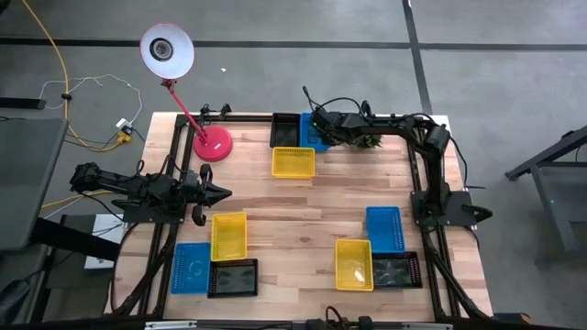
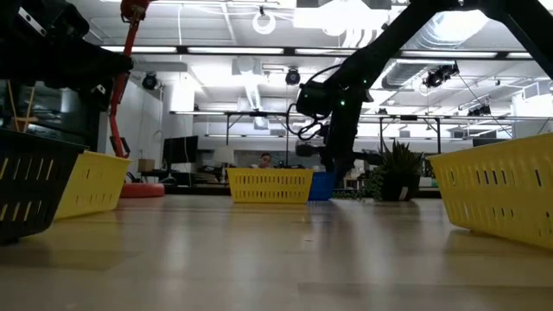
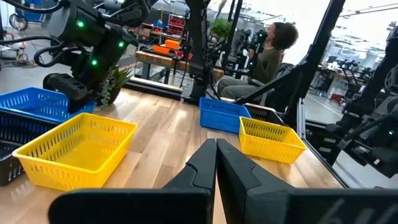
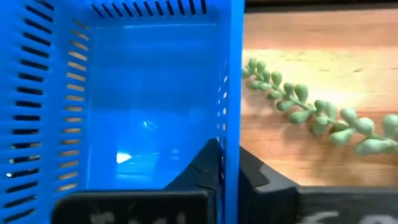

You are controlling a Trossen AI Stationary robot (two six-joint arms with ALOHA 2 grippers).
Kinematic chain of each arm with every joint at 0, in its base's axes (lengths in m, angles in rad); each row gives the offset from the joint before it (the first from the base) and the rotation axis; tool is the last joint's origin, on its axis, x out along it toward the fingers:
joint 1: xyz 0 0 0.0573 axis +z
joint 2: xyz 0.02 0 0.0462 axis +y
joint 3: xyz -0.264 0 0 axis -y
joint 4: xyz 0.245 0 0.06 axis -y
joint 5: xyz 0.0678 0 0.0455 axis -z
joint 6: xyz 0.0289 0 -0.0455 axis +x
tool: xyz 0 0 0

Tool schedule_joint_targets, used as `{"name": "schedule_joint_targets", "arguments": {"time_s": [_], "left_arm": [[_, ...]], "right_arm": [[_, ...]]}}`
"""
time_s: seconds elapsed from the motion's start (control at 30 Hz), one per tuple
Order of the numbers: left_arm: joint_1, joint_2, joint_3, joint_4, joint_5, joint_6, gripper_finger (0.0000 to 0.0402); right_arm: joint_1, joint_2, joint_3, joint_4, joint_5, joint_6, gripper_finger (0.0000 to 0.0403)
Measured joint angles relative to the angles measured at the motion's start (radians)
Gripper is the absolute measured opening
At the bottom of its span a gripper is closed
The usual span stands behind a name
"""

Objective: Stack baskets by color
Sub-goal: Stack the top blue bin on the right blue bin

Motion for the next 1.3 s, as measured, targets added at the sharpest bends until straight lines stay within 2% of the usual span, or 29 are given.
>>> {"name": "schedule_joint_targets", "arguments": {"time_s": [0.33,0.43,0.7,0.9,1.1,1.2,1.3], "left_arm": [[0.000,0.000,0.000,0.000,0.000,0.000,0.0001],[0.000,0.000,0.000,0.000,0.000,0.000,0.0001],[0.000,0.000,0.000,0.000,0.000,0.000,0.0001],[0.000,0.000,0.000,0.000,0.000,0.000,0.0001],[0.000,0.000,0.000,0.000,0.000,0.000,0.0001],[0.000,0.000,0.000,0.000,0.000,0.000,0.0001],[0.000,0.000,0.000,0.000,0.000,0.000,0.0001]], "right_arm": [[0.004,-0.009,0.000,0.002,0.002,-0.003,0.0001],[0.008,-0.034,0.000,0.013,0.030,-0.041,0.0000],[-0.006,-0.203,0.000,0.011,0.100,-0.163,0.0000],[0.016,-0.392,0.000,-0.140,0.105,-0.283,0.0000],[0.165,-0.580,0.000,-0.391,0.087,-0.269,0.0000],[0.289,-0.671,-0.030,-0.502,0.093,-0.157,0.0000],[0.429,-0.784,-0.117,-0.536,0.097,0.021,0.0000]]}}
